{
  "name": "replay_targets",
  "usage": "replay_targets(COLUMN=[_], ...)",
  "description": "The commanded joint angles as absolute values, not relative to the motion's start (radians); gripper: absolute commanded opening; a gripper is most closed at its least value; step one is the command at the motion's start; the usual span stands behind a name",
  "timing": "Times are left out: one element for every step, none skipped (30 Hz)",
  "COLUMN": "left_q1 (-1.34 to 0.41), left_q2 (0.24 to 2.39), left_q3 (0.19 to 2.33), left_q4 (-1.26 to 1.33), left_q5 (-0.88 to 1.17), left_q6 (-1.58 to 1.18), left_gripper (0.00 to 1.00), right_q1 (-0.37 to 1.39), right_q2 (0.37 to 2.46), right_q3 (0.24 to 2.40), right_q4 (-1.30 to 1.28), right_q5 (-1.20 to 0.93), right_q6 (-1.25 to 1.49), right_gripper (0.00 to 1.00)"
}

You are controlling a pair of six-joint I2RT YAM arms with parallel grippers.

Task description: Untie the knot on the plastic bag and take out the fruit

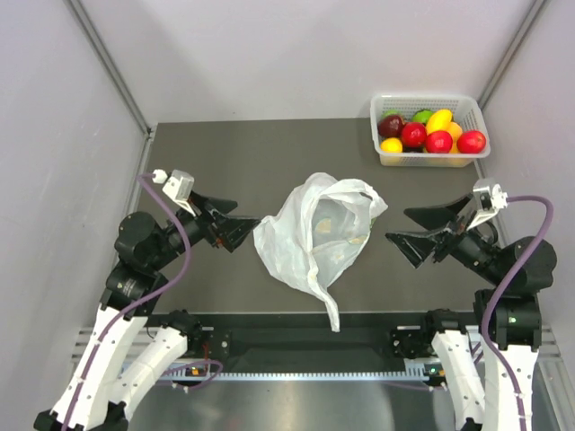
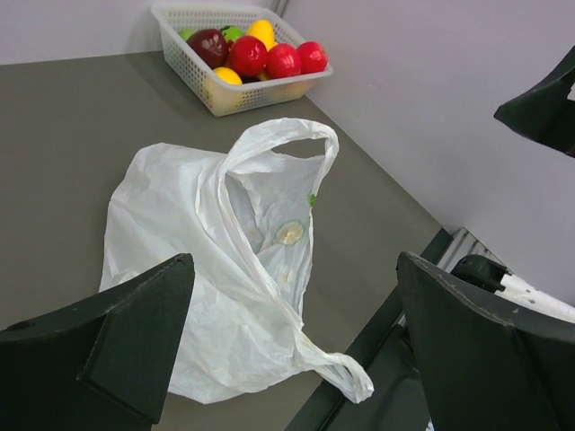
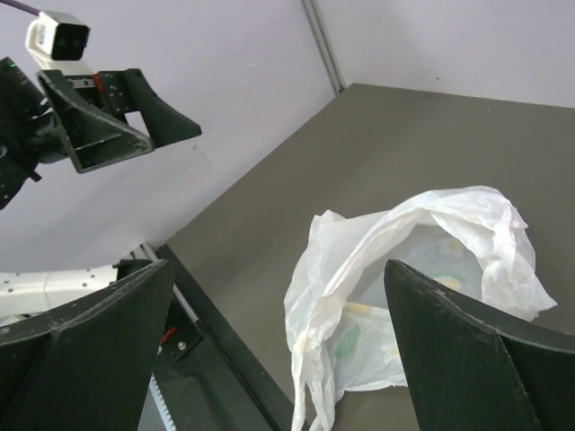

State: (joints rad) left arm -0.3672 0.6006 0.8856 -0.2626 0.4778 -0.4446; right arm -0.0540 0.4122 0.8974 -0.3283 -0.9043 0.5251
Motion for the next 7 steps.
replay_targets(left_q1=[-0.362, -0.362, -0.362, -0.362, -0.362, -0.362, -0.362], left_q2=[0.592, 0.589, 0.588, 0.583, 0.583, 0.581, 0.577], left_q3=[0.877, 0.873, 0.871, 0.87, 0.867, 0.865, 0.864], left_q4=[-0.259, -0.253, -0.249, -0.245, -0.244, -0.242, -0.241], left_q5=[0.5, 0.506, 0.512, 0.521, 0.519, 0.509, 0.502], left_q6=[-0.405, -0.403, -0.394, -0.393, -0.394, -0.394, -0.397], left_gripper=[0.99, 0.99, 0.99, 0.99, 0.99, 0.99, 0.99], right_q1=[-0.037, -0.037, -0.037, -0.037, -0.037, -0.037, -0.037], right_q2=[0.408, 0.411, 0.413, 0.413, 0.411, 0.41, 0.408], right_q3=[0.943, 0.949, 0.956, 0.954, 0.951, 0.943, 0.939], right_q4=[-0.241, -0.239, -0.238, -0.229, -0.226, -0.227, -0.23], right_q5=[-0.956, -0.954, -0.937, -0.921, -0.901, -0.856, -0.839], right_q6=[0.543, 0.542, 0.541, 0.543, 0.546, 0.545, 0.543], right_gripper=[1.0, 1.0, 1.0, 1.0, 1.0, 1.0, 1.0])
